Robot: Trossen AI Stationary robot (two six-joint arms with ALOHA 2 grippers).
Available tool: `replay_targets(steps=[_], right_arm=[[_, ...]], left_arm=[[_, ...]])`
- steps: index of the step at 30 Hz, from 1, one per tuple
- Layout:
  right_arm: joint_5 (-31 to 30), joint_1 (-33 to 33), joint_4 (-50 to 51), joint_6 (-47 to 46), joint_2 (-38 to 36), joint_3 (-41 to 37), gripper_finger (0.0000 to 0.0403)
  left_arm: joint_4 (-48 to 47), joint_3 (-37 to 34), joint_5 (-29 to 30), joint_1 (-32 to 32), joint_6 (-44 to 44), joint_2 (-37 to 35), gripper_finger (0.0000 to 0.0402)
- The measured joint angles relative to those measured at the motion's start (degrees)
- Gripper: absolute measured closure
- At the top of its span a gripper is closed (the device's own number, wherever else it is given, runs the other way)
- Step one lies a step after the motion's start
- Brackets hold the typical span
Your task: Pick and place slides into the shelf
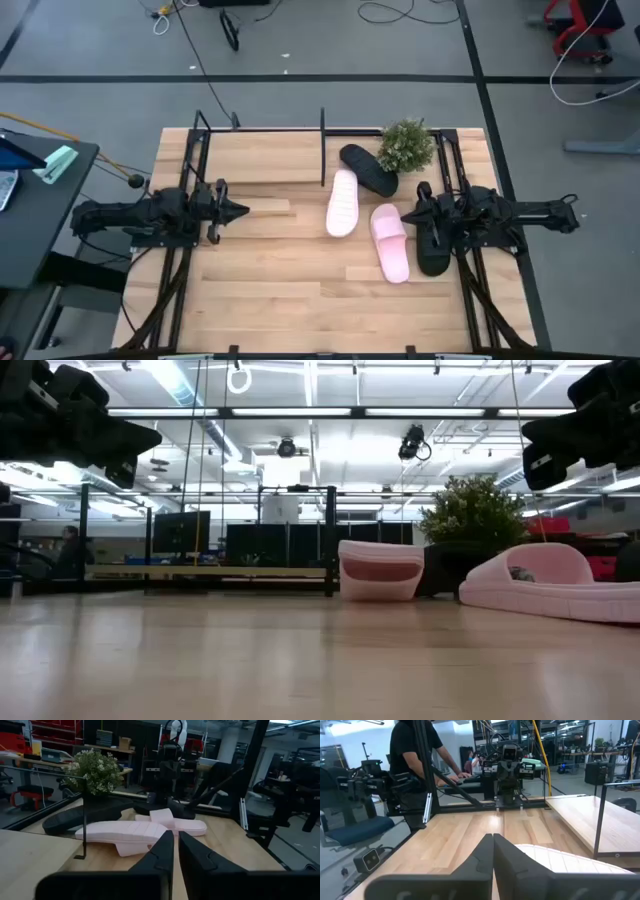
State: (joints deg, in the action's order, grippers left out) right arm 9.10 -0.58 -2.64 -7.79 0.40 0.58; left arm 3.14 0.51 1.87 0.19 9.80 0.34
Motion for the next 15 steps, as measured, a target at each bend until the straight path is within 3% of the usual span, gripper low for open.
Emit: replay_targets(steps=[15], right_arm=[[0.0, 0.0, 0.0, 0.02, 0.0, -0.02, 0.0392]], left_arm=[[0.01, 0.0, 0.01, 0.01, -0.03, 0.01, 0.0363]])
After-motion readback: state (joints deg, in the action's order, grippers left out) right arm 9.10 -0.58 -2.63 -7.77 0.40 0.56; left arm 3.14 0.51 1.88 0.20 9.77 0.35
